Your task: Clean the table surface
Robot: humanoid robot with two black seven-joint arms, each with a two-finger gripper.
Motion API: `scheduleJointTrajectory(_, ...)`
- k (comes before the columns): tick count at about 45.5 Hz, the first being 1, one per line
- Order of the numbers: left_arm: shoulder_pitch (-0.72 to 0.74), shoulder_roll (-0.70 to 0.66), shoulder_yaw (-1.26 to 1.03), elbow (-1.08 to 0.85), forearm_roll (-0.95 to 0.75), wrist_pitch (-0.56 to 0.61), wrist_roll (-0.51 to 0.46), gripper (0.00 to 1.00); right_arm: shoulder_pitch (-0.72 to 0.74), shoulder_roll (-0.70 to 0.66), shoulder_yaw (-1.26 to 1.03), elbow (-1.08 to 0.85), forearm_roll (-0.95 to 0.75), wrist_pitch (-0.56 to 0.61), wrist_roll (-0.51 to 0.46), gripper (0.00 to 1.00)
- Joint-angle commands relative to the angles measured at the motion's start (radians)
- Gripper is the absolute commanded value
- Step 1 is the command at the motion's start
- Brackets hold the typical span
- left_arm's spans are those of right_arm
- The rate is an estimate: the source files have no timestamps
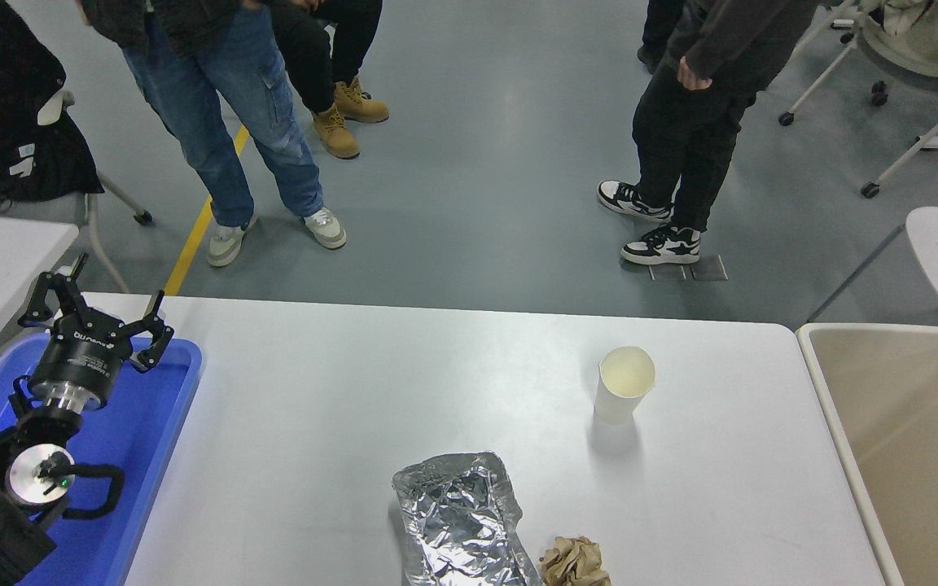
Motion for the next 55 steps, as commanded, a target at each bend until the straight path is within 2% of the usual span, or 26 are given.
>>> scheduleJointTrajectory(1, 0.0, 0.0, 0.0, 0.0, 0.0, 0.0, 0.0, 1.0, 0.23, 0.003, -0.342, -0.011, -0.174, 0.134, 0.002, 0.99)
scheduleJointTrajectory(12, 0.0, 0.0, 0.0, 0.0, 0.0, 0.0, 0.0, 1.0, 0.337, 0.067, -0.34, 0.015, -0.464, 0.23, 0.013, 0.99)
scheduleJointTrajectory(25, 0.0, 0.0, 0.0, 0.0, 0.0, 0.0, 0.0, 1.0, 0.432, 0.165, -0.345, 0.208, -0.591, 0.278, 0.016, 0.99)
scheduleJointTrajectory(32, 0.0, 0.0, 0.0, 0.0, 0.0, 0.0, 0.0, 1.0, 0.425, 0.253, -0.348, 0.223, -0.674, 0.276, 0.014, 0.99)
scheduleJointTrajectory(46, 0.0, 0.0, 0.0, 0.0, 0.0, 0.0, 0.0, 1.0, 0.399, 0.371, -0.421, 0.204, -0.708, 0.261, 0.013, 0.99)
scheduleJointTrajectory(55, 0.0, 0.0, 0.0, 0.0, 0.0, 0.0, 0.0, 1.0, 0.34, 0.46, -0.423, 0.092, -0.709, 0.24, 0.011, 0.99)
